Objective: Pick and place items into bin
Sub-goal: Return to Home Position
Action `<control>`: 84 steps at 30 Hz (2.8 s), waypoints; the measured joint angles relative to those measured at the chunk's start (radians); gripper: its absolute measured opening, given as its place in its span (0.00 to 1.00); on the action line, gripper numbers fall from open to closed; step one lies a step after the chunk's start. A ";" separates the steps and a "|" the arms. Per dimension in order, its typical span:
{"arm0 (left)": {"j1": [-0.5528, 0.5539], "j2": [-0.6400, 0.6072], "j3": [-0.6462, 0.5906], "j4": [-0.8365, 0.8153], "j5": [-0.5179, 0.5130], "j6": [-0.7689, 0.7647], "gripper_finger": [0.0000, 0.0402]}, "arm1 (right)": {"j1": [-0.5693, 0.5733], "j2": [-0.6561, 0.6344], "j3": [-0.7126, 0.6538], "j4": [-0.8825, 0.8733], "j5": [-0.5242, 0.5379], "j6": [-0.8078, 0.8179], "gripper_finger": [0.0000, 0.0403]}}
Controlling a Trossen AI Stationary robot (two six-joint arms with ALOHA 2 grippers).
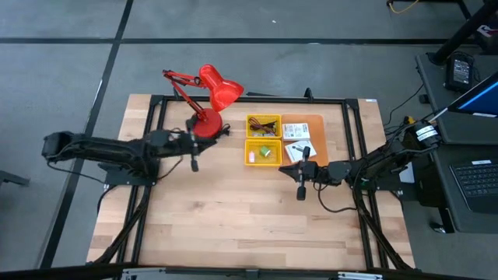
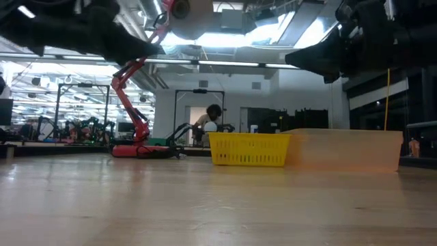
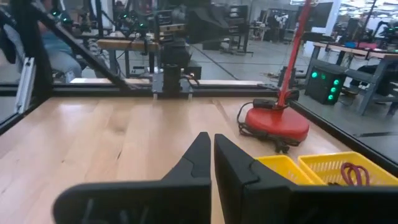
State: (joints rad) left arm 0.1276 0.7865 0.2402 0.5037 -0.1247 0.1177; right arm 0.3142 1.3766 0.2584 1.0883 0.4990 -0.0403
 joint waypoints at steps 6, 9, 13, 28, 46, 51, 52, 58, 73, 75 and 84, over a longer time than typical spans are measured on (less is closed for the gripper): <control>0.006 -0.197 -0.094 -0.007 0.004 -0.001 0.01 | -0.019 -0.040 0.000 0.013 0.000 0.007 0.01; 0.005 -0.262 -0.131 -0.007 0.004 -0.003 0.01 | -0.019 -0.110 0.000 -0.006 0.000 -0.013 0.01; 0.005 -0.336 -0.172 -0.010 -0.006 -0.002 0.01 | -0.019 -0.259 0.000 -0.128 -0.001 -0.067 0.01; 0.005 -0.485 -0.185 -0.208 -0.010 0.001 0.01 | -0.019 -0.836 -0.012 -0.782 -0.034 -0.002 0.01; 0.005 -0.518 -0.233 -0.181 -0.031 0.033 0.00 | -0.018 -1.129 -0.165 -0.824 -0.114 -0.064 0.01; 0.005 -0.563 -0.233 -0.227 -0.070 0.074 0.00 | -0.018 -1.140 -0.165 -0.860 -0.120 -0.048 0.01; 0.005 -0.578 -0.233 -0.250 -0.084 0.076 0.00 | -0.018 -1.140 -0.165 -0.866 -0.122 -0.047 0.01; 0.005 -0.713 -0.233 -0.379 -0.095 0.079 0.01 | -0.018 -1.140 -0.165 -0.886 -0.155 -0.043 0.01; 0.007 -0.776 -0.232 -0.455 -0.096 0.039 0.01 | -0.019 -1.159 -0.199 -0.866 -0.217 -0.102 0.01; 0.007 -0.776 -0.232 -0.454 -0.097 0.005 0.01 | -0.019 -1.176 -0.230 -0.834 -0.221 -0.123 0.01; 0.007 -0.776 -0.232 -0.454 -0.098 -0.097 0.01 | -0.019 -1.216 -0.251 -0.855 -0.222 -0.141 0.01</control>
State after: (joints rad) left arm 0.1345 0.0109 0.0078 0.0498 -0.2226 0.0204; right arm 0.2949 0.1608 0.0071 0.2333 0.2769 -0.1810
